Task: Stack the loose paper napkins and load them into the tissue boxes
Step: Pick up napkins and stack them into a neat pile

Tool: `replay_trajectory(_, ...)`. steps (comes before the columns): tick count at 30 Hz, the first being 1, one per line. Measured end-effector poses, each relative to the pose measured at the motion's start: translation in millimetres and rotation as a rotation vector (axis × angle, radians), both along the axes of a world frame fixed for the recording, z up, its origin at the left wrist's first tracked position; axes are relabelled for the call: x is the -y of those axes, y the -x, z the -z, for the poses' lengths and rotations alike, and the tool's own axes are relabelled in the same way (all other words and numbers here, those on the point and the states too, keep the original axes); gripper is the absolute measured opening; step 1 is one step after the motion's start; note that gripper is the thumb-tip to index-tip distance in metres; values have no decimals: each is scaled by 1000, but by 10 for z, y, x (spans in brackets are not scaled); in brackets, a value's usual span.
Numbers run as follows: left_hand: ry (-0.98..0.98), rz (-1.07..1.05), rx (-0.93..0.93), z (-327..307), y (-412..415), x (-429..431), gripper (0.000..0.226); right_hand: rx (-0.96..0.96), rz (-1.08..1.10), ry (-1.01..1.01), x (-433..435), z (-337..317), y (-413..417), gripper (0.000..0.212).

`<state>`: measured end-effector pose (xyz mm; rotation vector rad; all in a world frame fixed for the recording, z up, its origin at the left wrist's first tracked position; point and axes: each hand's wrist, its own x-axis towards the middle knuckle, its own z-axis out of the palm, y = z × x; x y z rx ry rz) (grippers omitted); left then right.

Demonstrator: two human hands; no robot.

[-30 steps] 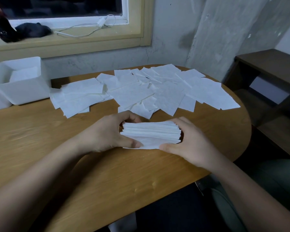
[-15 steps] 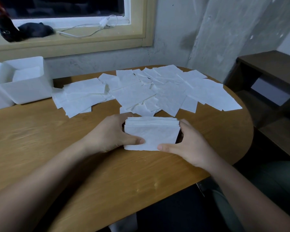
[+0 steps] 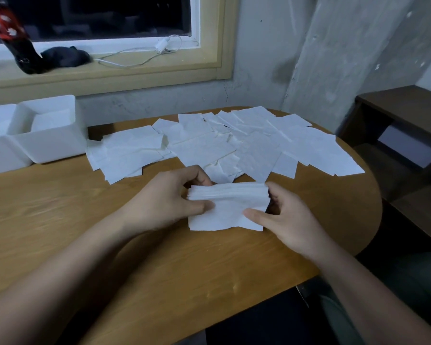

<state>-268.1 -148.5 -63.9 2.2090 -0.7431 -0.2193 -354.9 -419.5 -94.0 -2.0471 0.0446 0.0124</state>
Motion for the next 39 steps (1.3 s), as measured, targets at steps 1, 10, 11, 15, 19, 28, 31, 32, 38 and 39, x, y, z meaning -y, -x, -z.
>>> replay_trajectory(1, -25, 4, -7, -36, -21, -29, 23, 4, -13, -4, 0, -42, -32, 32)
replay_trajectory(10, -41, -82, -21, -395, -294, -491, 26, 91, -150, 8, -301, -616, -677, 19)
replay_trajectory(11, -38, -98, -14, -441, -321, -558, 23, 106, -176, 11, -381, -678, -774, 18)
replay_trajectory(15, -42, -157, -20, -589, -430, -890, 16, 153, -272, 16, -753, -916, -1164, 12)
replay_trajectory(19, 24, -294, -86, -663, -524, -1295, 22, 175, -338, 39, -1217, -1105, -1579, 10)
replay_trajectory(28, 164, -612, -171, -720, -733, -2291, 36, 156, -481, 69, -2434, -1325, -2488, 16)
replay_trajectory(31, 239, -710, -189, -744, -809, -2625, 33, 159, -511, 62, -2899, -1338, -2756, 19)
replay_trajectory(32, 240, -742, -186, -756, -825, -2728, 33, 167, -519, 66, -3065, -1347, -2841, 21)
replay_trajectory(38, 323, -915, -183, -686, -961, -3544, 30, 164, -565, 59, -4144, -1343, -3315, 29)
replay_trajectory(39, 321, -937, -182, -678, -974, -3696, 31, 160, -575, 54, -4325, -1333, -3370, 29)
